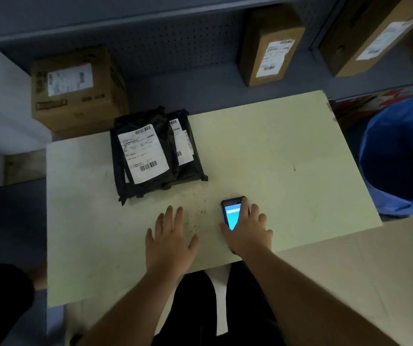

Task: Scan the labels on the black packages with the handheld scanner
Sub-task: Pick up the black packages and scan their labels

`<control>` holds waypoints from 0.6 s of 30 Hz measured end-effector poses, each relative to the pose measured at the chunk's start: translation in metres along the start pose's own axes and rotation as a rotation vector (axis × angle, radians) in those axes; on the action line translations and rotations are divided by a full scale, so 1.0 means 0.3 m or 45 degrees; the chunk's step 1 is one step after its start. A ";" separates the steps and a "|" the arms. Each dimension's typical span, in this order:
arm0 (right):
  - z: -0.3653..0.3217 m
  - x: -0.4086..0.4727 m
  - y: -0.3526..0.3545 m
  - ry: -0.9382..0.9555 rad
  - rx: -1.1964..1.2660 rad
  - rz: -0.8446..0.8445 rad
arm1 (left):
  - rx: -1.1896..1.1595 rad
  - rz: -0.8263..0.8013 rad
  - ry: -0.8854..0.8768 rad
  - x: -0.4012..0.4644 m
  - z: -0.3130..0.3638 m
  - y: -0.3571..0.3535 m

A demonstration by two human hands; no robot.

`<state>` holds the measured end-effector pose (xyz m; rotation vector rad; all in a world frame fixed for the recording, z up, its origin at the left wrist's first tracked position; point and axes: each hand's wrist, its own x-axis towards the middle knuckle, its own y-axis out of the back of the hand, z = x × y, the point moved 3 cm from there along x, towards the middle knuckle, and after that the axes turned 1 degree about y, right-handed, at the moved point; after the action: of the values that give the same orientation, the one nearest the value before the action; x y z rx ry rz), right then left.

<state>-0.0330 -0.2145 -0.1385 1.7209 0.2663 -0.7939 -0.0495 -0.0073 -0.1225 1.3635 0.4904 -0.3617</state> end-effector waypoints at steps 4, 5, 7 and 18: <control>0.010 0.011 -0.036 -0.066 0.051 0.000 | 0.020 -0.014 0.006 -0.004 -0.017 -0.039; 0.010 0.014 -0.040 -0.087 0.066 -0.005 | 0.024 -0.015 -0.001 -0.006 -0.021 -0.046; 0.010 0.020 -0.049 -0.131 0.096 -0.017 | 0.034 -0.023 -0.011 -0.010 -0.030 -0.057; 0.006 0.036 -0.095 -0.281 0.230 0.031 | 0.117 -0.058 -0.042 -0.039 -0.099 -0.098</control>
<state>-0.0415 -0.2098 -0.1672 1.7824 0.0233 -1.0056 -0.0781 0.0162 -0.1448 1.4349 0.4830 -0.4474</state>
